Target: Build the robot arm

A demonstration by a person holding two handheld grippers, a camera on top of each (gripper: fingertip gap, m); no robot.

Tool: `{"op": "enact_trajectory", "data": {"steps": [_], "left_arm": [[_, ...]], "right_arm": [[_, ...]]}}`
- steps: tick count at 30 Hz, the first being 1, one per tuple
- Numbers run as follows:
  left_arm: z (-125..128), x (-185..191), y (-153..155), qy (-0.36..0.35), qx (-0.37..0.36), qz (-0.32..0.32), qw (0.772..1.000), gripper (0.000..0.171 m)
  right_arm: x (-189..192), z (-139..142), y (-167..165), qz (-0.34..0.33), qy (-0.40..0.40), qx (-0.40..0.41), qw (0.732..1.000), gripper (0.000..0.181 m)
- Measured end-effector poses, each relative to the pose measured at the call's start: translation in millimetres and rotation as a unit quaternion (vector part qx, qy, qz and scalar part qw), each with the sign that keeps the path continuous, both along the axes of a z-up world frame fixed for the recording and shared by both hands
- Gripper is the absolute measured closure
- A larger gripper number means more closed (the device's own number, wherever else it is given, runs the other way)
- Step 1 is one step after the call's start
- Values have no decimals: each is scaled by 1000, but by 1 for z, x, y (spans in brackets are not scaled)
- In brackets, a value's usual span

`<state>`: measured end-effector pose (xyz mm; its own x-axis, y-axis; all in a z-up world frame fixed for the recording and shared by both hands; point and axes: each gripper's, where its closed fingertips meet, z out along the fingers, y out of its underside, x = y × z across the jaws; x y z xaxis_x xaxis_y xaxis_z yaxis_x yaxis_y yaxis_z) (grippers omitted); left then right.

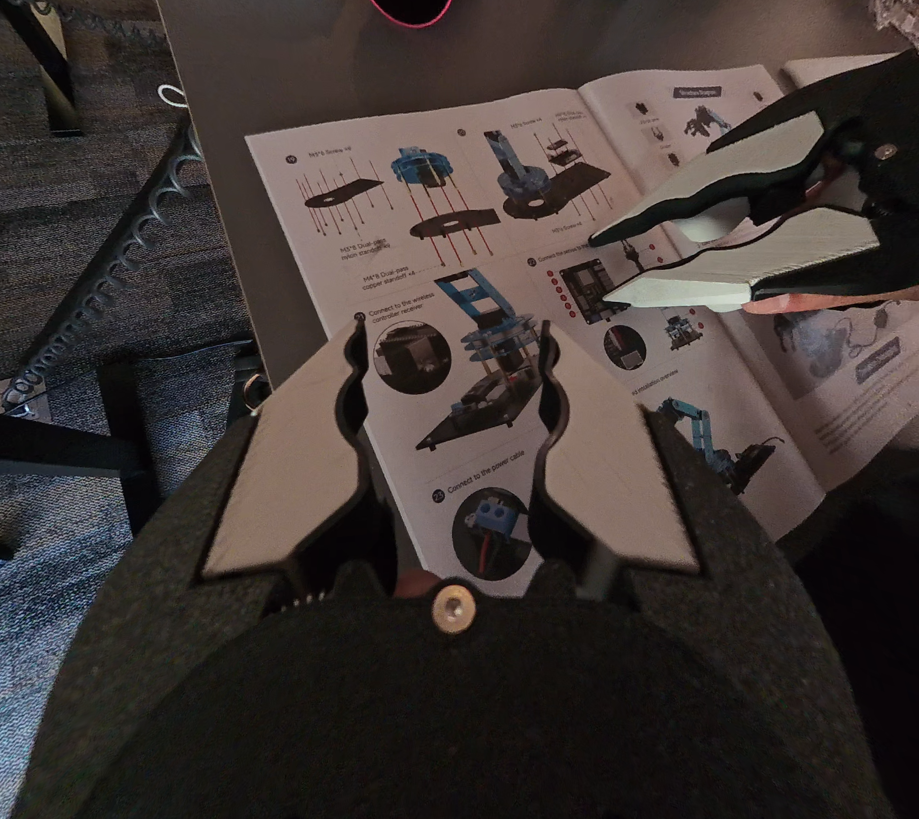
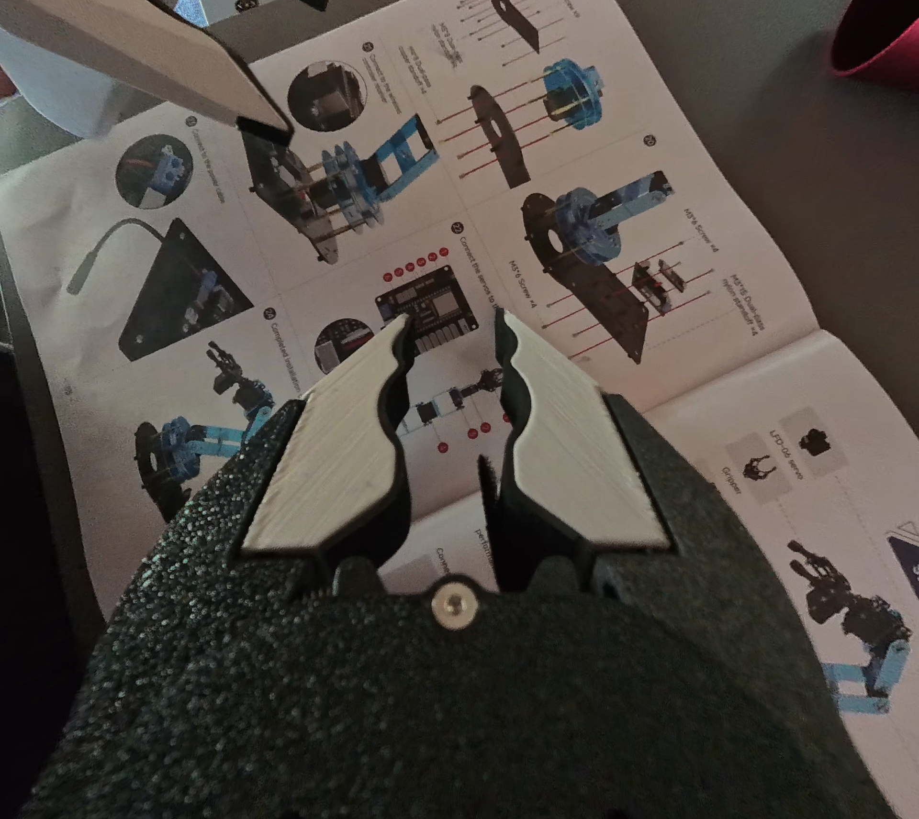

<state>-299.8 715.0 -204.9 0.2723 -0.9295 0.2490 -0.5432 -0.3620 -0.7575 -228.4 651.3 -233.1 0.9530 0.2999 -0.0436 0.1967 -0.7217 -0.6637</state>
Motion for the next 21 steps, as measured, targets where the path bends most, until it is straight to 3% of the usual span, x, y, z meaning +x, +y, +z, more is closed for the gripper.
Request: {"op": "enact_trajectory", "data": {"steps": [6, 12, 21], "left_arm": [[3, 4, -5, -16, -30, -18, 999, 105], [2, 2, -2, -10, -16, -42, 999, 111], [3, -4, 4, -19, -35, -41, 998, 115]], "right_arm": [[0, 0, 0, -11, -5, -4, 1000, 149], [-1, 1, -1, -34, -3, 2, 999, 149], [-1, 1, -1, -36, -4, 0, 999, 149]]}}
